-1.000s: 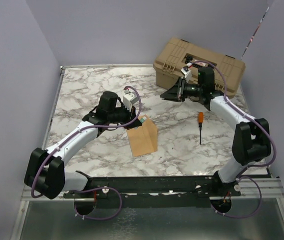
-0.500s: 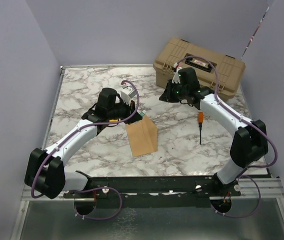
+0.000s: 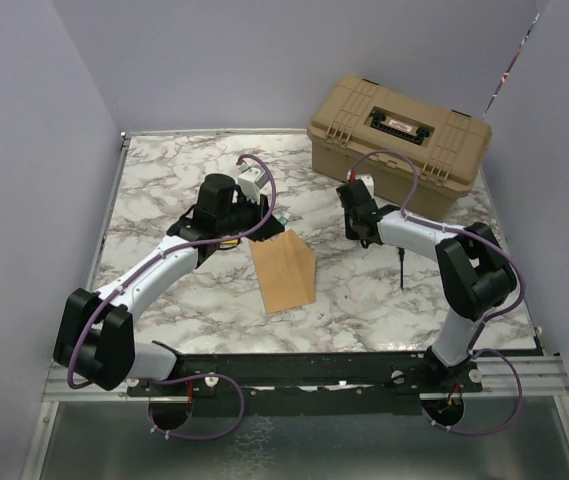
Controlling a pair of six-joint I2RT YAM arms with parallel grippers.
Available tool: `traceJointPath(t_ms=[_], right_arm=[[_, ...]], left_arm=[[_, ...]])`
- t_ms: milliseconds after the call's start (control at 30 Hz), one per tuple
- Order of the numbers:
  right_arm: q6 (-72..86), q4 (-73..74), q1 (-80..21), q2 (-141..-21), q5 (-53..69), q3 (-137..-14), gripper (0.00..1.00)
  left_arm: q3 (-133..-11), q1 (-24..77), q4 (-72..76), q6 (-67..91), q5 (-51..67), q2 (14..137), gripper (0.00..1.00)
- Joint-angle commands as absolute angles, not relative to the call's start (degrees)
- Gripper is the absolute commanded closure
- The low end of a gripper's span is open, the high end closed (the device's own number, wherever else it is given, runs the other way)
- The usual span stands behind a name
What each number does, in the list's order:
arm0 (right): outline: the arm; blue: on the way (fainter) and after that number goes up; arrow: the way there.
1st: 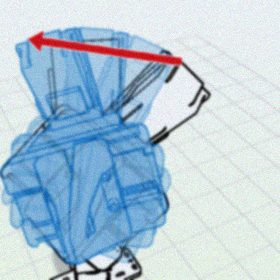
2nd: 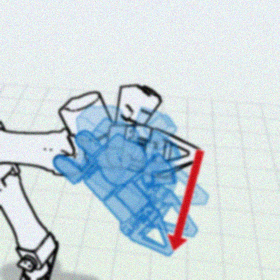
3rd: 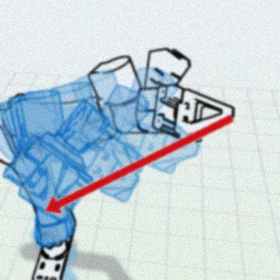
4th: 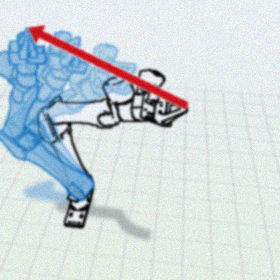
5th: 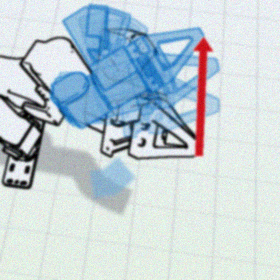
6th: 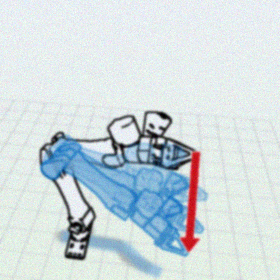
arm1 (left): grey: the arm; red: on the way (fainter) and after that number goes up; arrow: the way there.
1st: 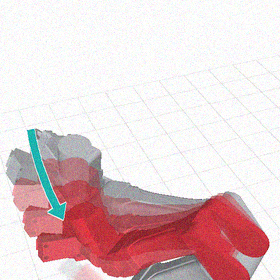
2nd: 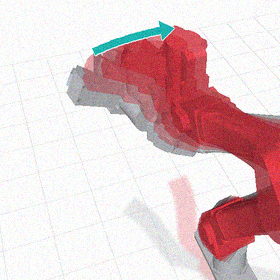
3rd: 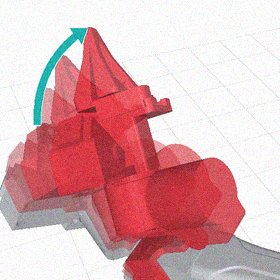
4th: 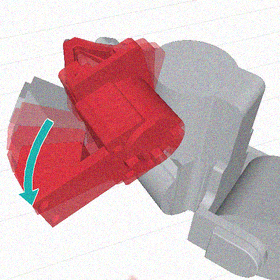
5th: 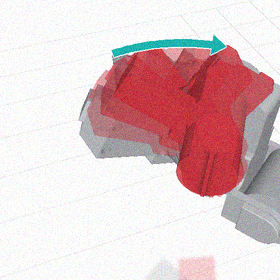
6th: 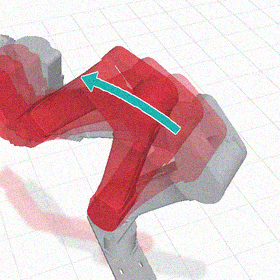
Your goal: Place the letter into the envelope and seal it
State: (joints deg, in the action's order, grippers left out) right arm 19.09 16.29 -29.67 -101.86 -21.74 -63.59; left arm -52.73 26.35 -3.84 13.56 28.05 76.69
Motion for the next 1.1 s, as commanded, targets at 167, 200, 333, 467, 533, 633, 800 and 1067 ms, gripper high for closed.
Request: traceJointPath(t_ms=[167,200,333,467,533,633,800,1067], right_arm=[[21.05,2.10,-30.14,-104.75,-27.89,-57.80,0.99],[21.26,2.14,-30.15,-105.32,-27.90,-57.94,0.98],[22.02,2.88,-30.15,-106.43,-27.13,-58.56,0.81],[23.20,4.17,-30.14,-106.56,-26.98,-58.72,0.68],[23.83,5.45,-30.08,-105.82,-26.66,-59.09,0.62],[24.94,6.40,-30.11,-102.91,-25.73,-59.16,0.52],[26.44,11.58,-30.14,-98.85,-23.94,-62.56,0.40],[27.31,-5.90,-30.15,-82.19,3.40,-50.38,0.28]], left_arm=[[-54.88,26.19,-1.24,15.96,28.01,78.32,1.00],[-54.97,26.19,-1.17,16.08,28.19,78.43,1.00],[-55.24,26.26,-1.14,16.11,28.38,78.68,1.00],[-56.55,26.24,-0.86,16.34,28.82,78.91,1.00],[-58.40,26.19,-0.93,16.39,29.12,79.00,1.00],[-60.98,26.19,-0.82,16.41,29.25,79.54,1.00],[-63.26,26.25,-0.61,17.75,29.42,80.86,1.00],[-62.81,26.19,11.25,32.61,27.49,80.84,1.00]])
